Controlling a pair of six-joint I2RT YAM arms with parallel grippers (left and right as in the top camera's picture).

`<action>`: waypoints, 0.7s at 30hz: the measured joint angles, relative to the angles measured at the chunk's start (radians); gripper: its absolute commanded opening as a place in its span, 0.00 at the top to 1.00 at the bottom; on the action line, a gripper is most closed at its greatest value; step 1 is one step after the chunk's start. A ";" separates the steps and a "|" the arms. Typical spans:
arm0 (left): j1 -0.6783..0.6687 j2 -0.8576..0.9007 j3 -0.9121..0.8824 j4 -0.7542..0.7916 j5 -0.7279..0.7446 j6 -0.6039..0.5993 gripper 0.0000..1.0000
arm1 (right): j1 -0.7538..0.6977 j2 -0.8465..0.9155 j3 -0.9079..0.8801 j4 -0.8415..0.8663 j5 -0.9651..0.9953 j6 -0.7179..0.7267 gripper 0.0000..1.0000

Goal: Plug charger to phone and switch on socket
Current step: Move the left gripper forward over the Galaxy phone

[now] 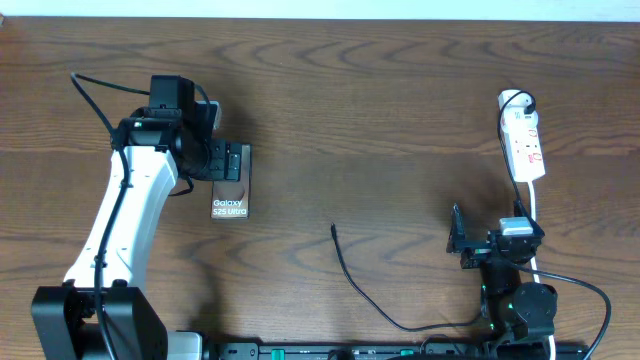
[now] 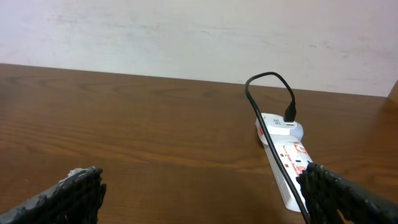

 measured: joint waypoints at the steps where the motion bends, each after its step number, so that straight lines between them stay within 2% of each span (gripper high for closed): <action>1: 0.000 0.000 0.000 0.000 0.000 -0.006 0.04 | 0.000 0.000 0.000 0.000 0.000 0.000 0.01; 12: 0.000 0.010 0.000 0.001 0.000 -0.035 0.04 | 0.000 0.000 0.000 0.000 0.000 0.000 0.01; 21: 0.000 0.102 0.000 0.001 0.000 -0.038 0.04 | 0.000 0.000 0.000 0.000 0.000 0.000 0.01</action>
